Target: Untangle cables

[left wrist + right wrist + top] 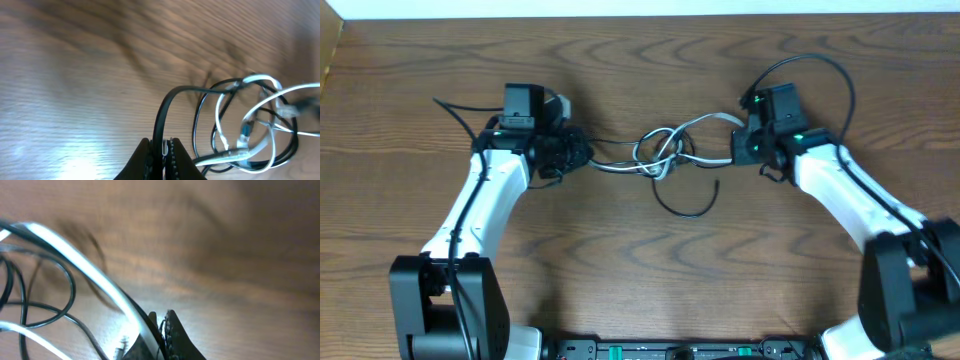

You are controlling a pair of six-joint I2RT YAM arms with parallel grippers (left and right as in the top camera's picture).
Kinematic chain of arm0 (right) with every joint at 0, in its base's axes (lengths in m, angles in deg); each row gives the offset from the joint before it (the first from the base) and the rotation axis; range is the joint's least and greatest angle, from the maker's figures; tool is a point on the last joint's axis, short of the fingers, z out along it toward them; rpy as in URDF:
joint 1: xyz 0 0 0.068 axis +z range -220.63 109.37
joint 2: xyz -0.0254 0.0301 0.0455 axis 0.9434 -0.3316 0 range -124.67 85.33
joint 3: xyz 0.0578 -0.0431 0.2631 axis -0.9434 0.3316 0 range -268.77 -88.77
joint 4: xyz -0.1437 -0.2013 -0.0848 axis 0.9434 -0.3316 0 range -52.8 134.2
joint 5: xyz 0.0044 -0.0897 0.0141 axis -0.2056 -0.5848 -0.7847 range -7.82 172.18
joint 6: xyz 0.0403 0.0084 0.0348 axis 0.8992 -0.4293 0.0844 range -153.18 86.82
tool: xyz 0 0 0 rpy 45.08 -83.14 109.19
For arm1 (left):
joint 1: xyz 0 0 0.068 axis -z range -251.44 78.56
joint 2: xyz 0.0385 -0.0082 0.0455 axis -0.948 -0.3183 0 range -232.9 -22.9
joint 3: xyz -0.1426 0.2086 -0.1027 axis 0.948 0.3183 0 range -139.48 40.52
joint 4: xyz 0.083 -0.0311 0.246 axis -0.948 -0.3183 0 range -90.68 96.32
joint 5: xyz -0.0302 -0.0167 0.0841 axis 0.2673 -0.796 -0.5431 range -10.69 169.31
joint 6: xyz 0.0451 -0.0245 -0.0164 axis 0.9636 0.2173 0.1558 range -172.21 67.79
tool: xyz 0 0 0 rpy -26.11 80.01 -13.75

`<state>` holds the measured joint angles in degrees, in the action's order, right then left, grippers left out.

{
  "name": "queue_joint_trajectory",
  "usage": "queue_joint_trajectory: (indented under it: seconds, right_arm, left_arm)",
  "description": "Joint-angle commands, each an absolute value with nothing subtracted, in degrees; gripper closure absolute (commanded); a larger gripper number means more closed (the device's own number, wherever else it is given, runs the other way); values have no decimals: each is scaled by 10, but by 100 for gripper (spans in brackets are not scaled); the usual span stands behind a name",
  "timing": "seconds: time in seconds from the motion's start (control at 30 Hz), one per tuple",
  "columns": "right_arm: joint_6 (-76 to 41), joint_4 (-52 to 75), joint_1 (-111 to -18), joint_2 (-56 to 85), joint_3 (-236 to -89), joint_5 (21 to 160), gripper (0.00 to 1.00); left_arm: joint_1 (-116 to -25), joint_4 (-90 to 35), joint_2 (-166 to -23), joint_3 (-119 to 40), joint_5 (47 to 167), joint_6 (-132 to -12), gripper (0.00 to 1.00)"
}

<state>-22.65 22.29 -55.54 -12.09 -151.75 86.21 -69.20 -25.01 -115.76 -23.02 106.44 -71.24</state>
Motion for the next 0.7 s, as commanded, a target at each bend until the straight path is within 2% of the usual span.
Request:
queue_joint_trajectory:
  seconds: [0.0,0.23,0.43,0.47,0.53,0.67]
  right_arm:
    - [-236,246,-568,-51,-1518,825,99]
    - [-211,298,-577,38,-1518,776,99]
    - [-201,285,-598,65,-1518,731,99]
    - [-201,277,-601,65,-1518,731,95]
    - [-200,255,-609,60,-1518,732,70]
    - [-199,219,-613,48,-1518,733,67]
  left_arm:
    - [-709,-262,-1153,-235,1032,-700,92]
    - [-715,-274,-1153,-235,1032,-700,92]
    - [-715,-281,-1153,-235,1050,-700,92]
    - [-715,-281,-1153,-235,1075,-700,92]
    - [-715,-276,-1153,-235,1137,-689,92]
    - [-715,-254,-1153,-235,1228,-668,92]
